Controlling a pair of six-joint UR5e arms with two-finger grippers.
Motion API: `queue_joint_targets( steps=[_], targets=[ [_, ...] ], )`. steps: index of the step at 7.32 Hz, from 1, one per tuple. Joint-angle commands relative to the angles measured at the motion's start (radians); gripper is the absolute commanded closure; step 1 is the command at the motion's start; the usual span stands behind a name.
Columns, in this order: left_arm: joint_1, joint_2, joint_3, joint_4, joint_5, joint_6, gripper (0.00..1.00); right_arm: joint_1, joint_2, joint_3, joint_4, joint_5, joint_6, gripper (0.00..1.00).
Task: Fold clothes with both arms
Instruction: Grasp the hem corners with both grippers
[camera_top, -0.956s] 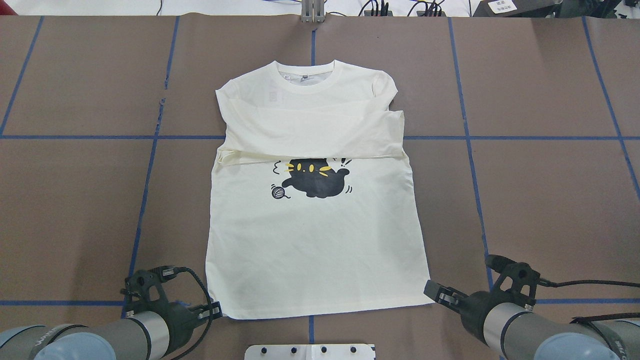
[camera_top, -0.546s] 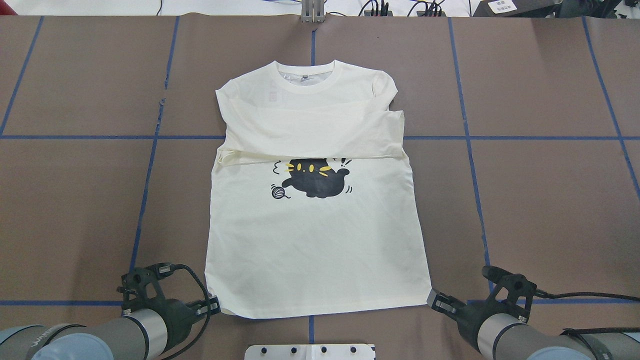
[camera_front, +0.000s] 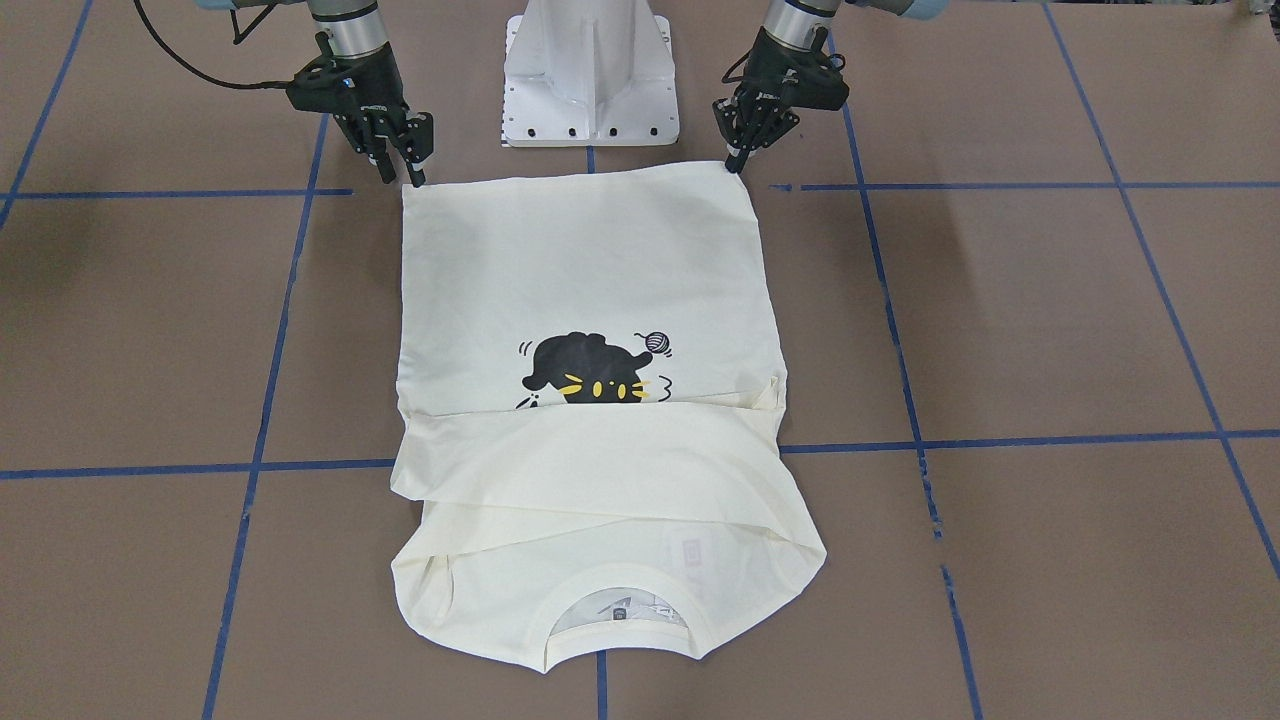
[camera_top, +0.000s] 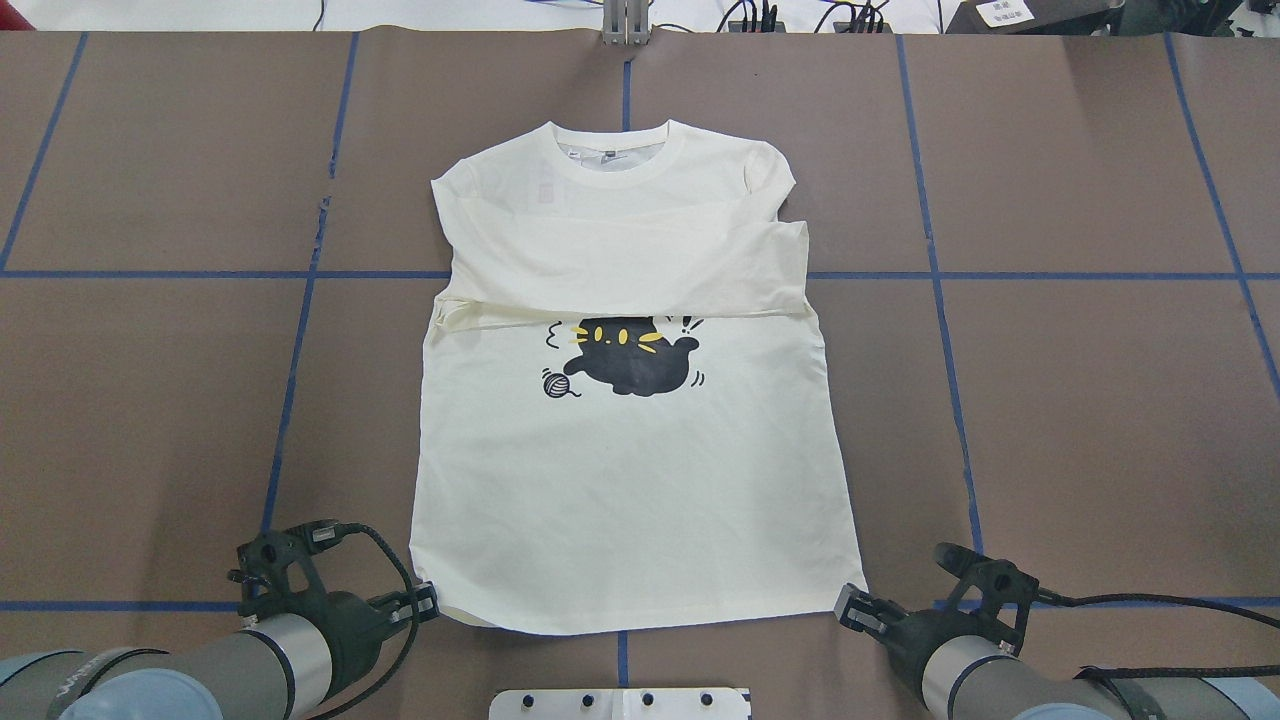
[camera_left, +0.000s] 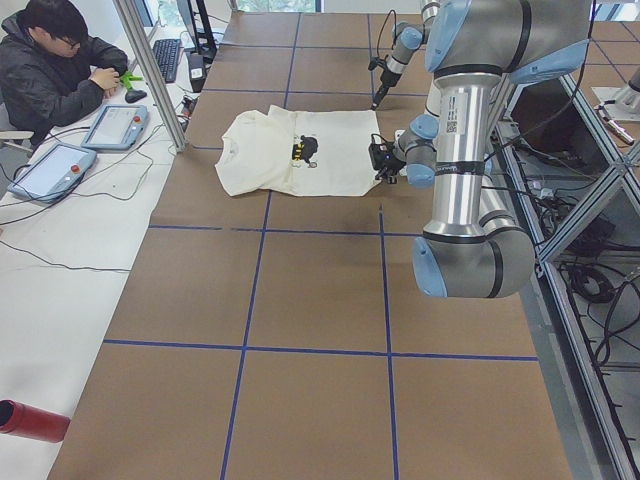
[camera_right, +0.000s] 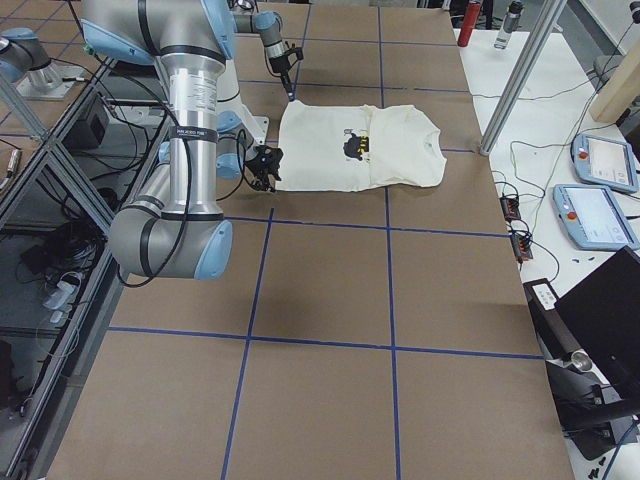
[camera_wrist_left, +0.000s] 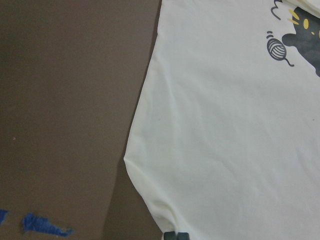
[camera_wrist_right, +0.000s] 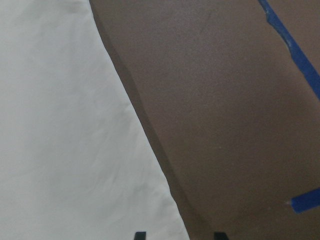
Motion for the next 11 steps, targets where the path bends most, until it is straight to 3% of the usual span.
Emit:
queue_joint_targets(
  steps=[1, 2, 5, 6, 7, 10, 11],
  targets=[
    [0.0, -0.003, -0.005, 0.0, 0.0, 0.002, 1.0, -0.002, 0.006, -0.018, -0.002, -0.001, -0.001, 0.53],
    [0.0, 0.0, -0.008, 0.0, 0.0, 0.002, 1.0, -0.004, 0.006, -0.019, -0.001, -0.001, -0.001, 0.61],
    [0.0, 0.0, -0.014, 0.0, -0.003, 0.008, 1.0, -0.005, 0.014, -0.021, -0.002, 0.0, -0.001, 0.68],
    [0.0, 0.0, -0.016, 0.002, -0.004, 0.008, 1.0, -0.005, 0.017, -0.019, -0.001, 0.0, -0.003, 0.92],
    [0.0, 0.0, -0.016, 0.002, -0.006, 0.009, 1.0, -0.005, 0.018, -0.019, -0.001, -0.001, -0.004, 1.0],
    [0.0, 0.0, -0.018, 0.003, -0.01, 0.009, 1.0, 0.01, 0.019, -0.003, -0.005, 0.002, -0.016, 1.0],
    [-0.002, 0.006, -0.066, 0.015, -0.013, 0.014, 1.0, 0.019, 0.011, 0.035, -0.014, 0.005, -0.018, 1.0]
  ],
)
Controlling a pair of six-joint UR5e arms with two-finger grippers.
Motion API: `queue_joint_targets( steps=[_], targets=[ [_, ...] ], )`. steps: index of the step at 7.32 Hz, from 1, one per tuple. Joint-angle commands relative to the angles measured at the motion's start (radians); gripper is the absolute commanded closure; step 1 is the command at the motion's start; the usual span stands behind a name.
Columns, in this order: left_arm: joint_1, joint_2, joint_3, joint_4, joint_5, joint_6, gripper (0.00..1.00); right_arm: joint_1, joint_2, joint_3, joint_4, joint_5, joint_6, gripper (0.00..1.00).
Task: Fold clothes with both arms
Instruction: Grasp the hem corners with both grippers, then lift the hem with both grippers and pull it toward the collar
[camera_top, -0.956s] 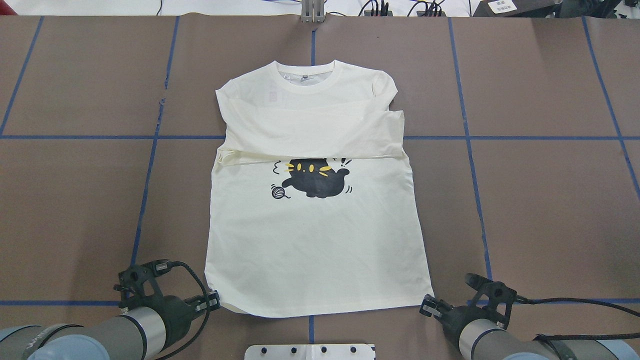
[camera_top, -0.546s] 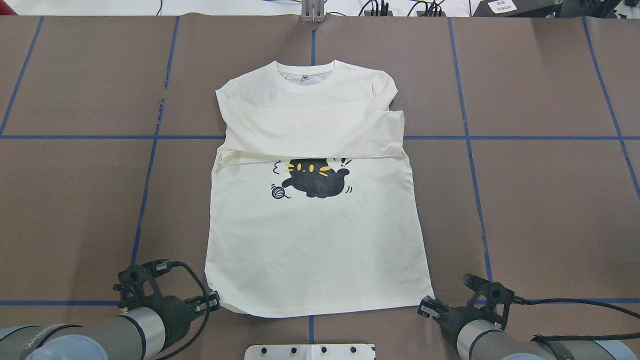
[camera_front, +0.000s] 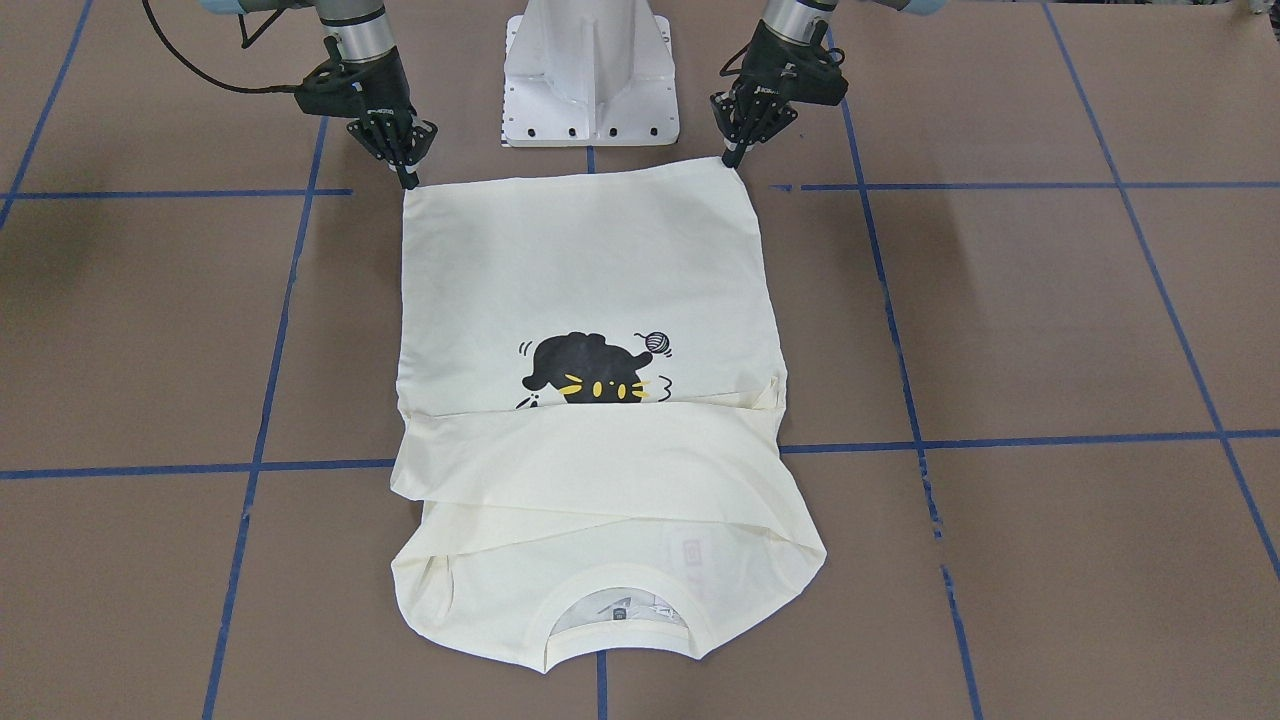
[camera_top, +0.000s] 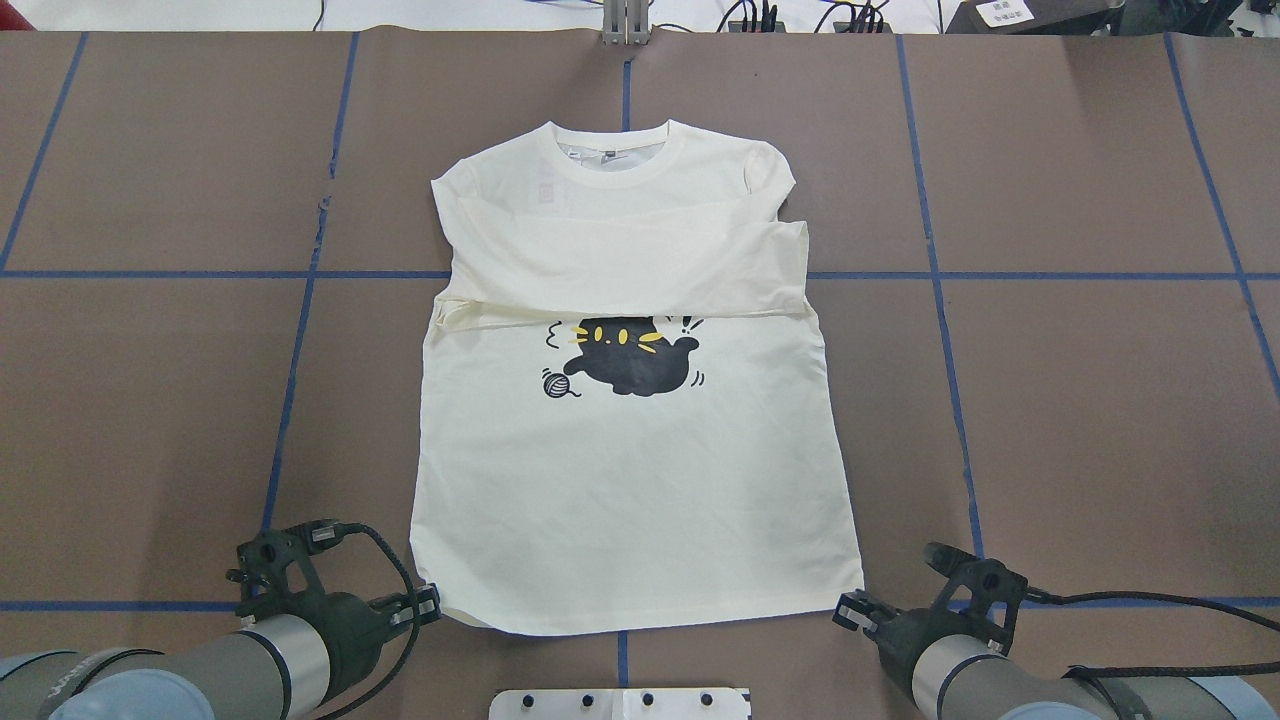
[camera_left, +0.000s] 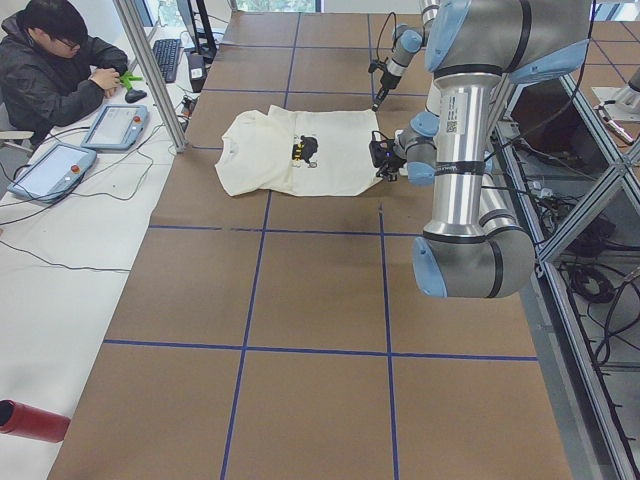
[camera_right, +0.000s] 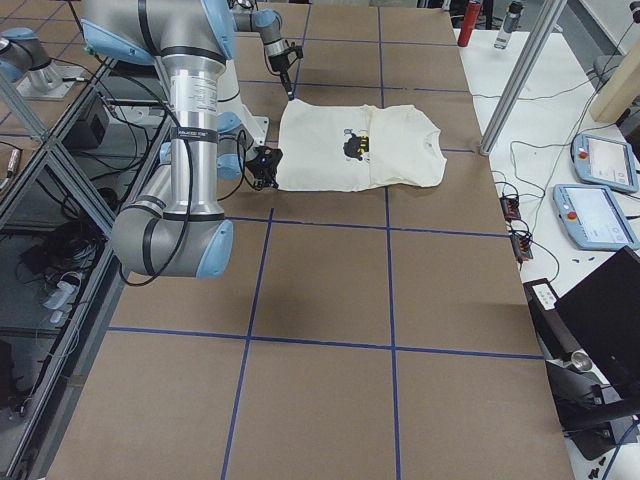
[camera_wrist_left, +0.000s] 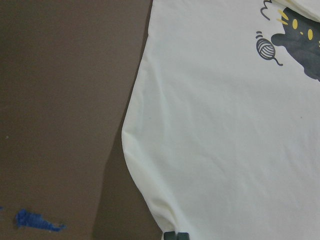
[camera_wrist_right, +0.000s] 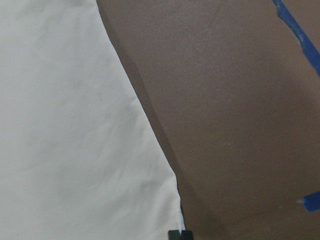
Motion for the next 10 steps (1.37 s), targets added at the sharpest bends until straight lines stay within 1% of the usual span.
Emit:
queue_joint_targets(
  steps=[1, 2, 3, 4, 5, 6, 7, 8, 9, 10],
  targets=[
    [-0.001, 0.005, -0.108, 0.072, -0.052, 0.006, 1.0, -0.005, -0.008, 0.159, -0.141, 0.011, -0.008, 1.0],
    [0.01, 0.002, -0.216, 0.174, -0.075, 0.007, 1.0, -0.034, -0.002, 0.309, -0.323, 0.052, -0.008, 1.0],
    [0.035, -0.002, -0.344, 0.312, -0.122, -0.004, 1.0, -0.081, -0.002, 0.439, -0.436, 0.068, -0.008, 1.0],
    [0.055, -0.004, -0.455, 0.415, -0.142, -0.007, 1.0, -0.101, 0.0, 0.521, -0.525, 0.08, -0.008, 1.0],
    [0.044, -0.009, -0.532, 0.52, -0.182, 0.0, 1.0, -0.079, 0.033, 0.564, -0.569, 0.114, -0.008, 1.0],
    [-0.011, -0.01, -0.536, 0.543, -0.249, 0.014, 1.0, -0.004, 0.062, 0.565, -0.622, 0.166, -0.014, 1.0],
    [-0.1, -0.04, -0.531, 0.545, -0.296, 0.13, 1.0, 0.092, 0.136, 0.557, -0.647, 0.24, -0.083, 1.0],
    [-0.213, -0.1, -0.492, 0.551, -0.329, 0.26, 1.0, 0.195, 0.227, 0.539, -0.693, 0.302, -0.182, 1.0],
    [-0.287, -0.154, -0.423, 0.574, -0.339, 0.328, 1.0, 0.314, 0.32, 0.486, -0.727, 0.362, -0.229, 1.0],
    [-0.361, -0.226, -0.357, 0.588, -0.34, 0.38, 1.0, 0.423, 0.405, 0.392, -0.727, 0.417, -0.278, 1.0]
  ],
)
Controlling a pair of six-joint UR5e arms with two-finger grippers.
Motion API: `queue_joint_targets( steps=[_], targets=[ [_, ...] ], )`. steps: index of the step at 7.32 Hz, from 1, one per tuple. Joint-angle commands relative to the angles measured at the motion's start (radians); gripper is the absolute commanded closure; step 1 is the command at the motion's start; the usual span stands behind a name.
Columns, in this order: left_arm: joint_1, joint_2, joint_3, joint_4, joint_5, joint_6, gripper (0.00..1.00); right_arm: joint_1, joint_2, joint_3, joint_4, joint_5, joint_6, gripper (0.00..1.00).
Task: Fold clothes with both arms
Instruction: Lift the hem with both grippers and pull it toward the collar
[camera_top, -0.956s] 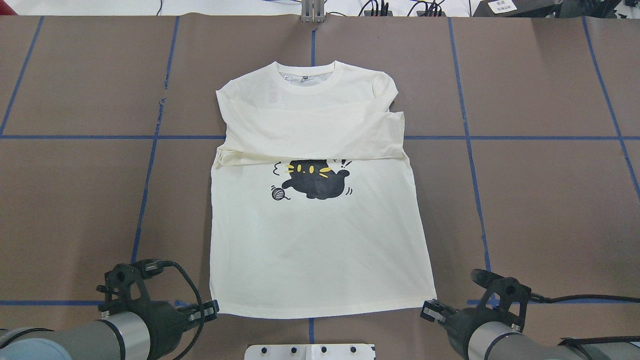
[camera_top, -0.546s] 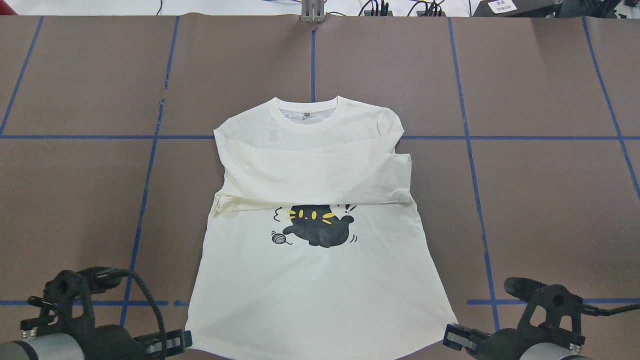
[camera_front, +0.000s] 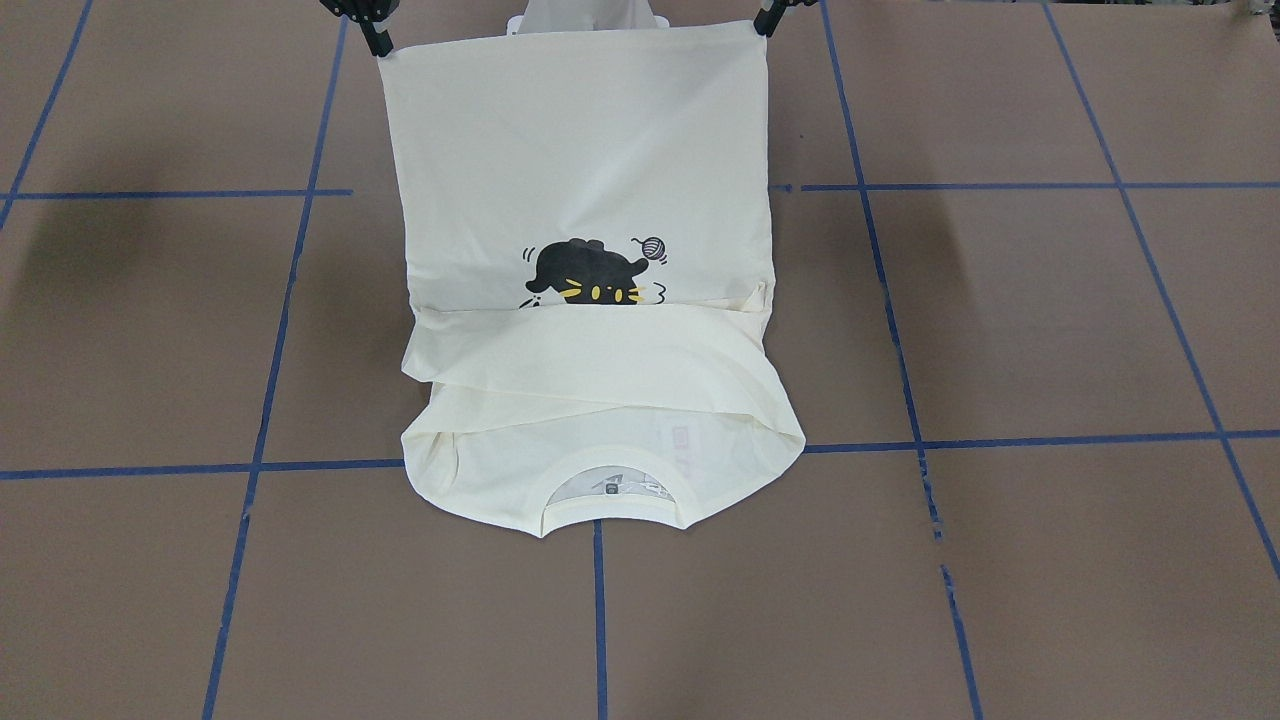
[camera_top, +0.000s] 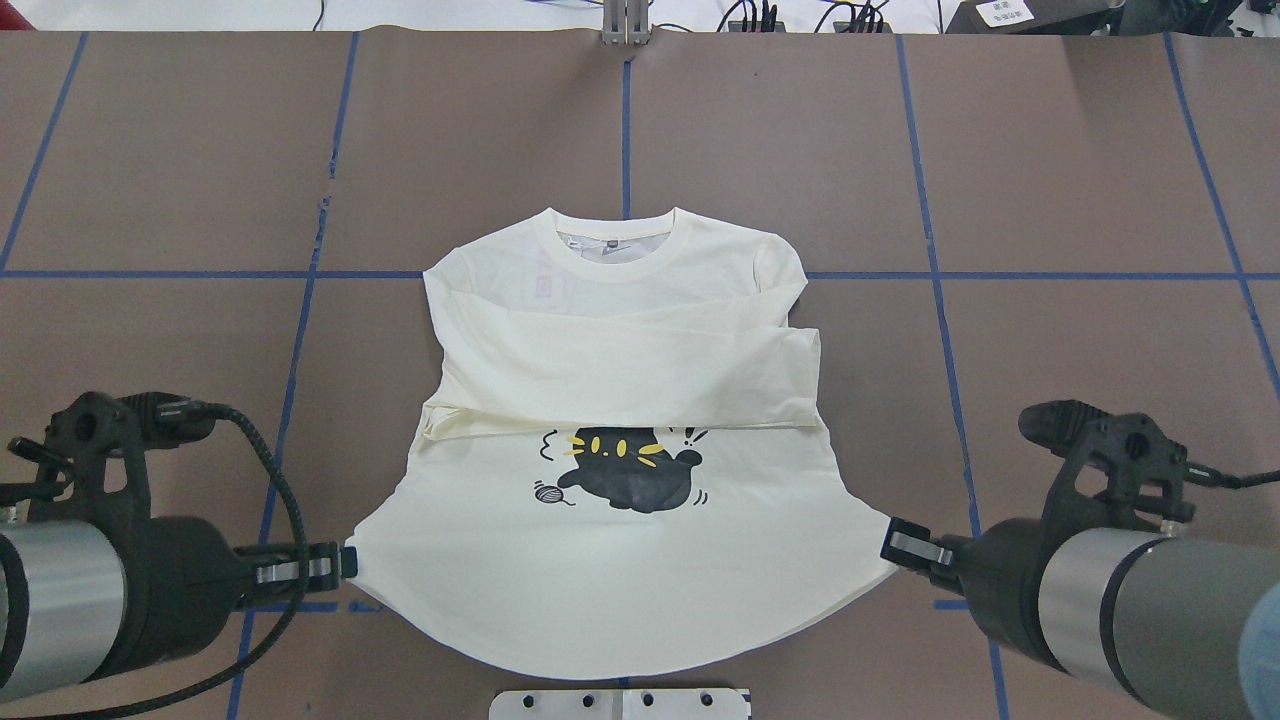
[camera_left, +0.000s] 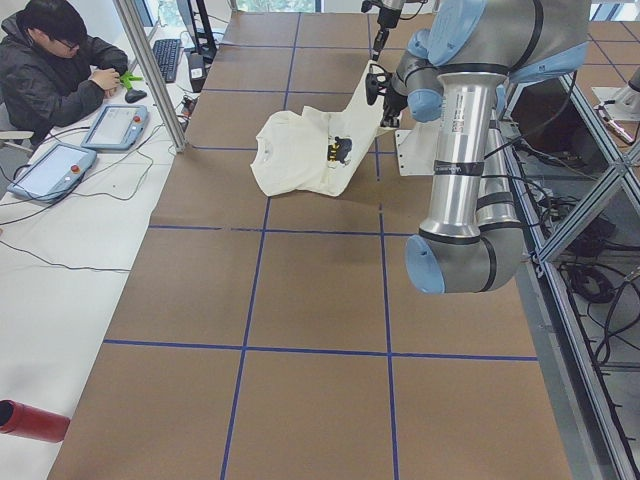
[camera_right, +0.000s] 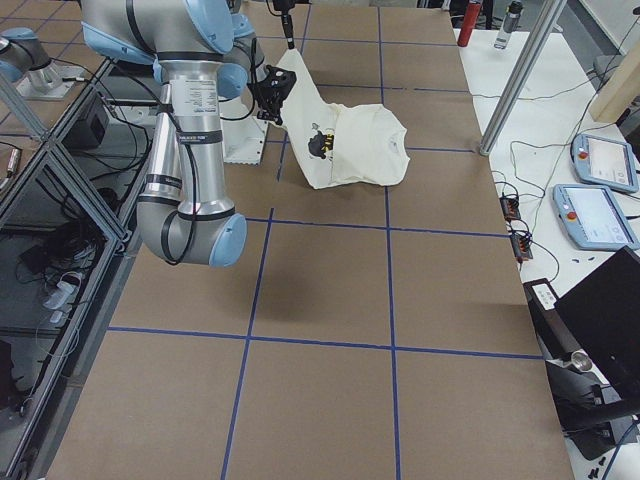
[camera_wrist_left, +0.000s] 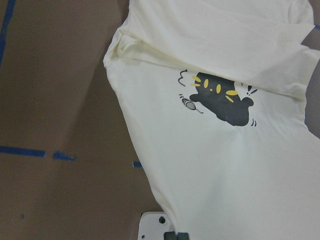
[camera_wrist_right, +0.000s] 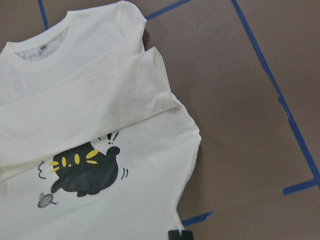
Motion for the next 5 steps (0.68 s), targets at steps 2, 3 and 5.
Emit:
queue_joint_targets(
  steps=[2, 3, 5],
  targets=[
    [-0.244, -0.182, 0.255, 0.02, -0.017, 0.212, 1.0, 0.31, 0.197, -0.297, -0.002, 0.129, -0.187, 1.0],
    [-0.301, -0.225, 0.337, 0.014, -0.029, 0.259, 1.0, 0.386, 0.238, -0.377, -0.002, 0.147, -0.233, 1.0],
    [-0.361, -0.28, 0.445, -0.002, -0.031, 0.326, 1.0, 0.435, 0.293, -0.582, 0.127, 0.146, -0.253, 1.0]
  ],
)
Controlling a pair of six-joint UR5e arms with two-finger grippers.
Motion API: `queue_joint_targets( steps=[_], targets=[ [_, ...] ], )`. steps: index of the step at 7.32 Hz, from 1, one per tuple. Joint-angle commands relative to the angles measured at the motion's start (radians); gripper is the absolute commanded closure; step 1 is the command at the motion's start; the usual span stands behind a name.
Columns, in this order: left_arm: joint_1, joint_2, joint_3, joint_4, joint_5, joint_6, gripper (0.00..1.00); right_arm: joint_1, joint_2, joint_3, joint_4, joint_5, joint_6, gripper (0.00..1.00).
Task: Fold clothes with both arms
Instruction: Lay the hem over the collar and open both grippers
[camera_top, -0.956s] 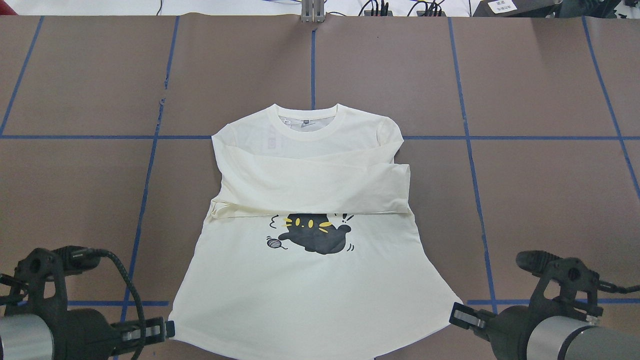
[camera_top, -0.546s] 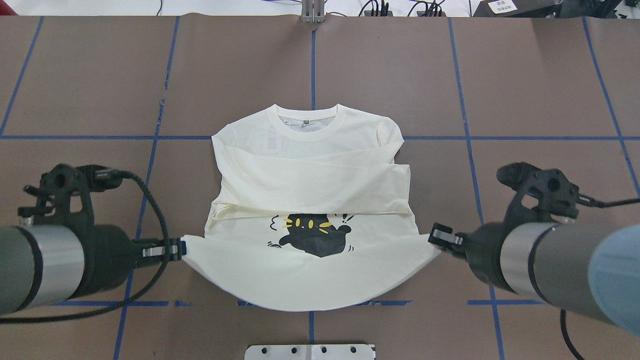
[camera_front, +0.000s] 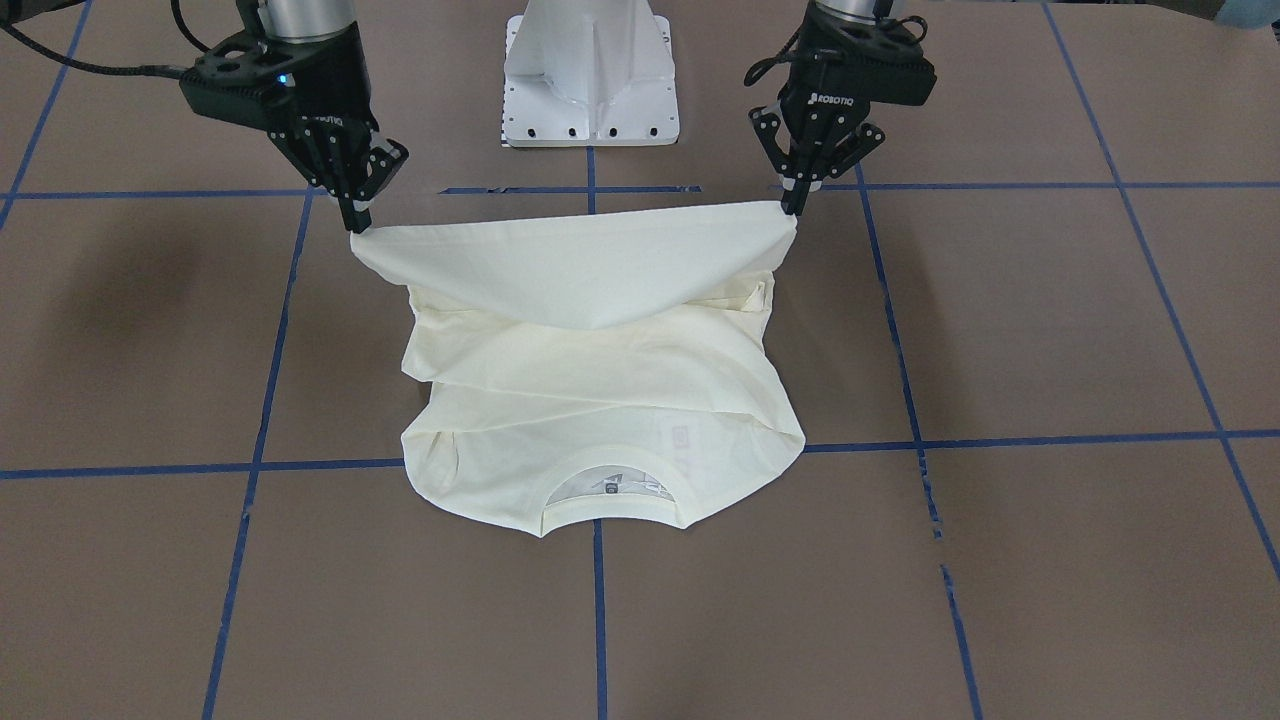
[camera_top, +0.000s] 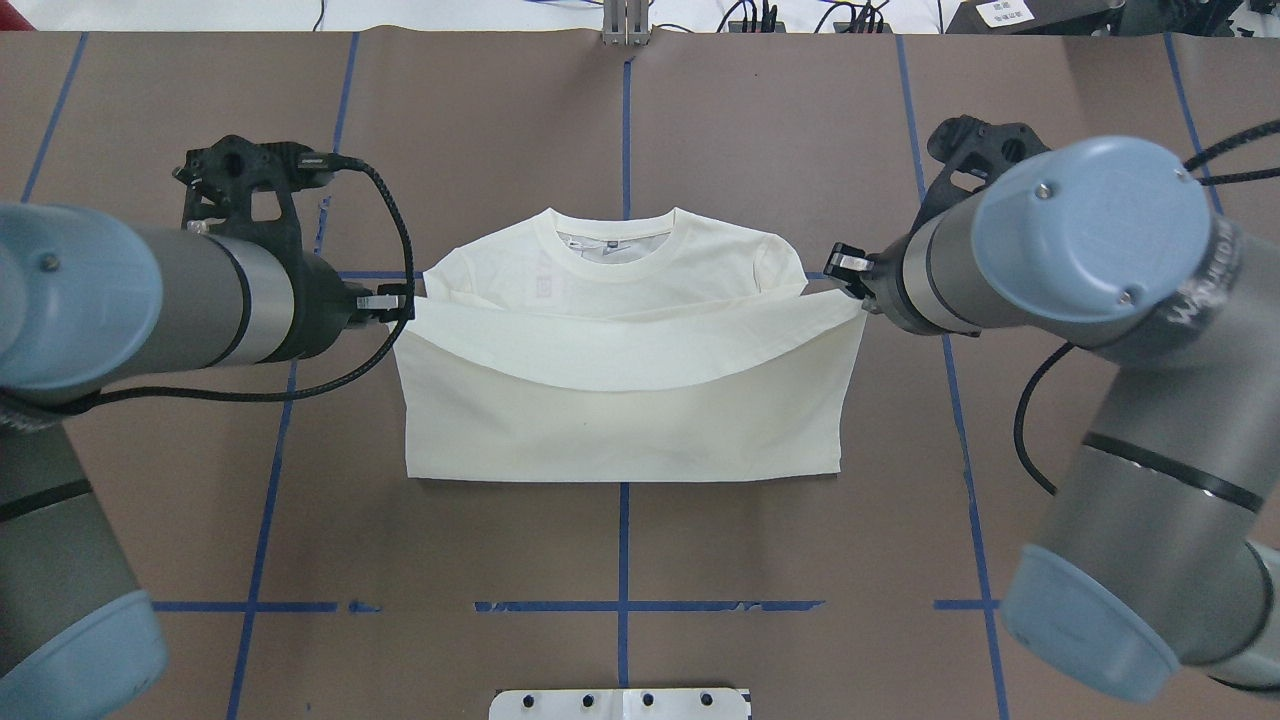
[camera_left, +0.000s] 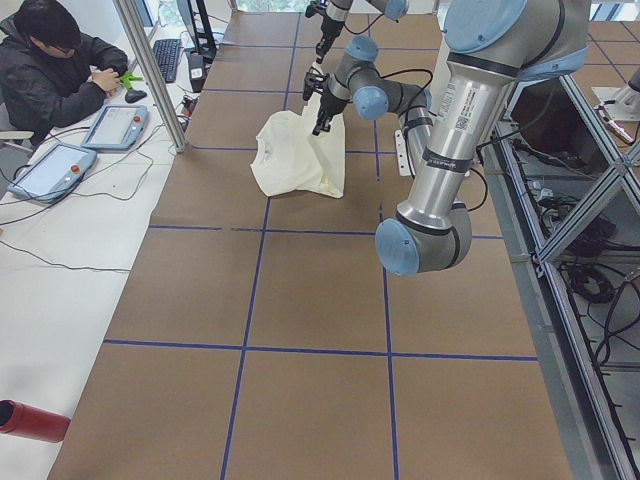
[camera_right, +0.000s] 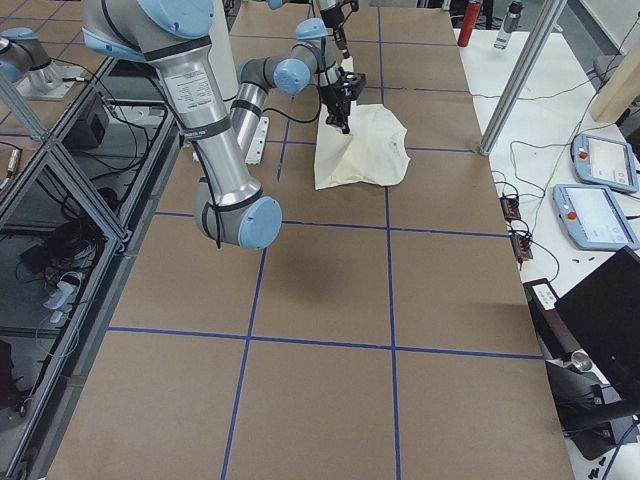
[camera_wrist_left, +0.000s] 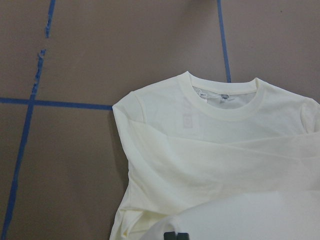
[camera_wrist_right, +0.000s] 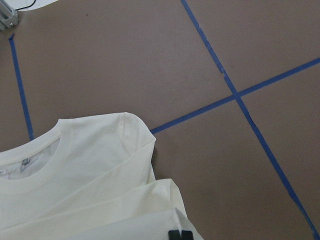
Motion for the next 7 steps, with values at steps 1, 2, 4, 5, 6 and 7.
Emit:
queue_joint_targets(
  steps=[1, 2, 4, 5, 6, 7],
  targets=[
    [-0.053, -0.039, 0.169, -0.084, 0.001, 0.068, 1.0, 0.042, 0.045, -0.261, 0.229, 0.001, -0.02, 1.0],
    [-0.057, -0.044, 0.293, -0.212, 0.004, 0.072, 1.0, 0.054, 0.045, -0.344, 0.32, 0.0, -0.022, 1.0],
    [-0.068, -0.102, 0.53, -0.373, 0.013, 0.075, 1.0, 0.056, 0.131, -0.53, 0.39, -0.006, -0.024, 1.0],
    [-0.068, -0.128, 0.595, -0.376, 0.015, 0.075, 1.0, 0.055, 0.139, -0.579, 0.408, -0.008, -0.025, 1.0],
    [-0.066, -0.13, 0.641, -0.408, 0.021, 0.075, 1.0, 0.055, 0.136, -0.61, 0.416, -0.009, -0.025, 1.0],
    [-0.066, -0.128, 0.666, -0.425, 0.021, 0.076, 1.0, 0.053, 0.134, -0.627, 0.416, -0.009, -0.039, 1.0]
  ],
)
